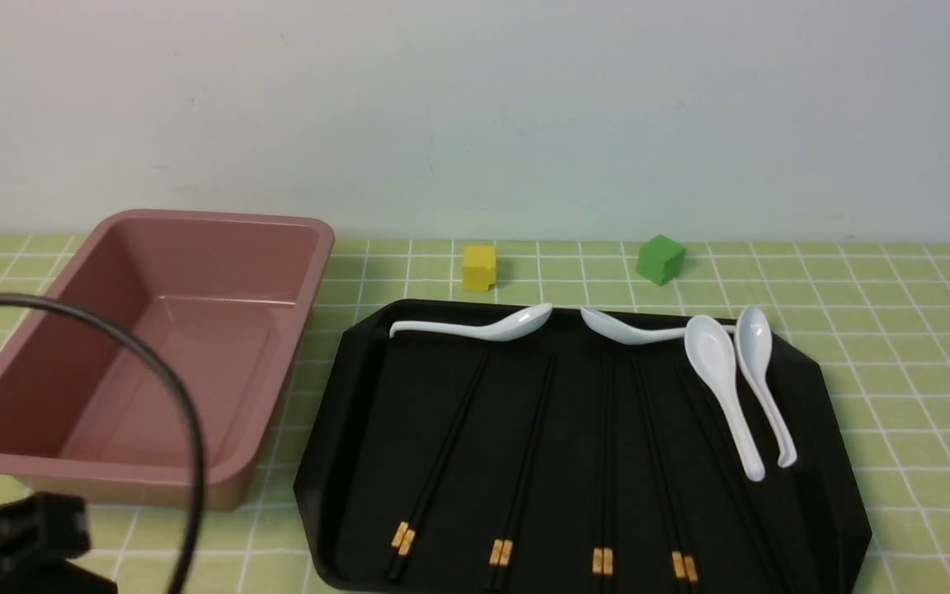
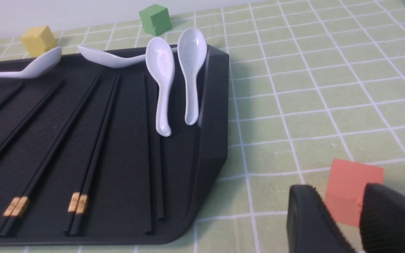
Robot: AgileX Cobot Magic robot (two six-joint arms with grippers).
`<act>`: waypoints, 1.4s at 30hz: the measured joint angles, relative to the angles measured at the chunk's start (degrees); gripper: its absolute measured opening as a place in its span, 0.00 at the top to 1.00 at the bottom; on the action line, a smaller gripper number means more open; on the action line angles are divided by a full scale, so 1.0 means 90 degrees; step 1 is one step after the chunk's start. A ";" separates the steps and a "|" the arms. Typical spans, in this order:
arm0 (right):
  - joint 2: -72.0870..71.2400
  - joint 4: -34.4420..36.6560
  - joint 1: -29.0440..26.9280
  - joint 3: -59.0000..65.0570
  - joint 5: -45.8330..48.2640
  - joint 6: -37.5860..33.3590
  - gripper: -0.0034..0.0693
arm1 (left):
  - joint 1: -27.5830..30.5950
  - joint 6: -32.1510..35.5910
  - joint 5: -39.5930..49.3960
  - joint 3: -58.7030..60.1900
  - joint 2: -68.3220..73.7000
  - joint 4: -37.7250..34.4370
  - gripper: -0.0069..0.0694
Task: On green tablecloth take chopsticks from black tray and put them in box.
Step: 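Reach over to the black tray and grasp a pair of chopsticks with the left gripper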
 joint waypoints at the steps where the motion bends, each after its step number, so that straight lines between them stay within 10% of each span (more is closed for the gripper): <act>1: 0.0000 0.0000 0.0000 0.0000 0.0000 0.0000 0.62 | 0.0000 0.0103 0.0072 -0.0059 0.0347 0.0006 0.93; 12: 0.0000 0.0000 0.0000 0.0000 0.0000 0.0000 0.62 | -0.0983 0.0852 -0.0865 -0.0841 0.3302 -0.0587 0.86; 24: 0.0000 0.0000 0.0000 0.0000 0.0000 0.0000 0.62 | -0.3072 -0.0861 -0.1244 -0.3221 0.5649 0.2195 0.43; 42: 0.0000 0.0000 0.0000 0.0000 0.0000 0.0000 0.62 | -0.3179 -0.1021 -0.1567 -0.4215 0.7601 0.3351 0.45</act>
